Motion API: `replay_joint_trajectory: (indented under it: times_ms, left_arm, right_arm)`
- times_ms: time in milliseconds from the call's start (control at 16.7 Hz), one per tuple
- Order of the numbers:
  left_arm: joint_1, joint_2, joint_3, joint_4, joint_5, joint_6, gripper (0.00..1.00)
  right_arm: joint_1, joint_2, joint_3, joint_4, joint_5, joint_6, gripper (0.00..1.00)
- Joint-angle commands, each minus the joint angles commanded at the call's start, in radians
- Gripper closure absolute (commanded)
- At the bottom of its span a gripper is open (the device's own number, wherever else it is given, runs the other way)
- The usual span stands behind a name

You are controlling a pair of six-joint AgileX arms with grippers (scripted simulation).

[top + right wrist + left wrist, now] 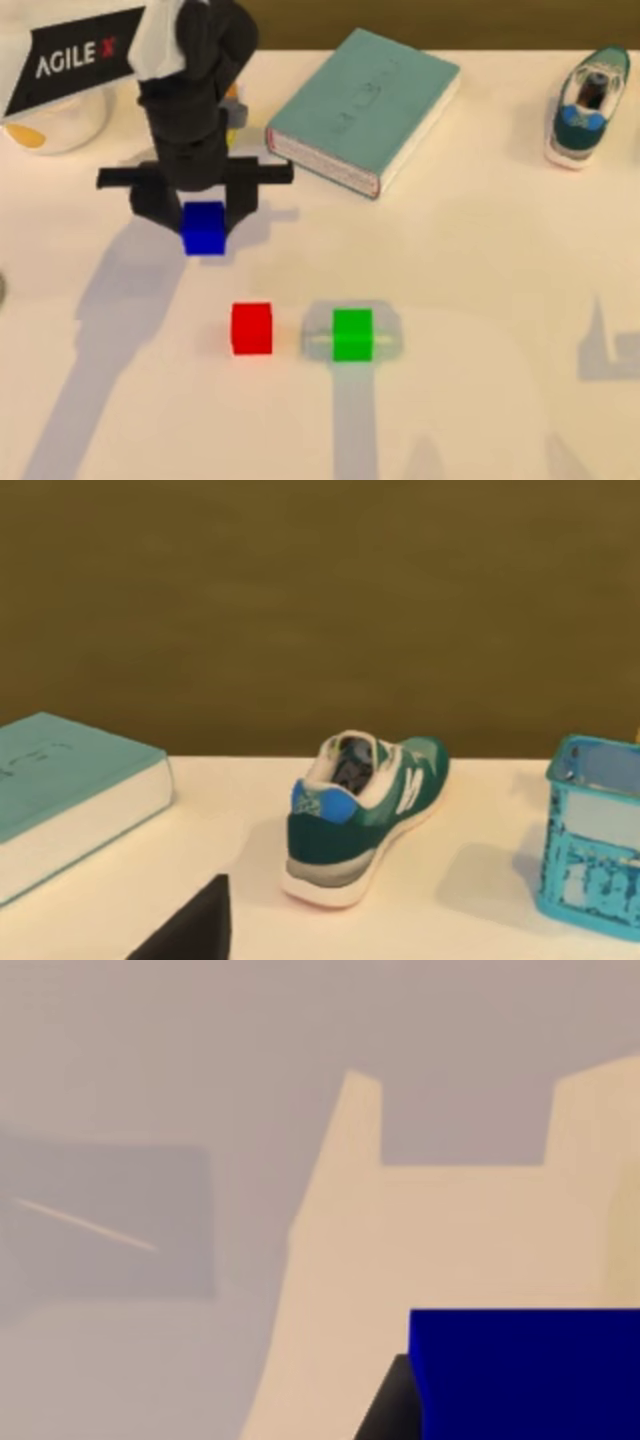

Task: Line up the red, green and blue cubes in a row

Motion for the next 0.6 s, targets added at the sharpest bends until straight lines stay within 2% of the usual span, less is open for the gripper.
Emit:
replay_joint_trajectory:
  times_ms: [300,600]
  left_arm:
    - [-0.018,0.015,0.013,-0.007,0.000,-0.010,1.00]
    - [-0.165,0.143,0.233,-0.125,-0.002,-0.152,1.00]
  right_arm:
    - [0.000,0.000,0.000,0.000,0.000,0.000,0.00]
    - [0.000,0.000,0.000,0.000,0.000,0.000,0.00]
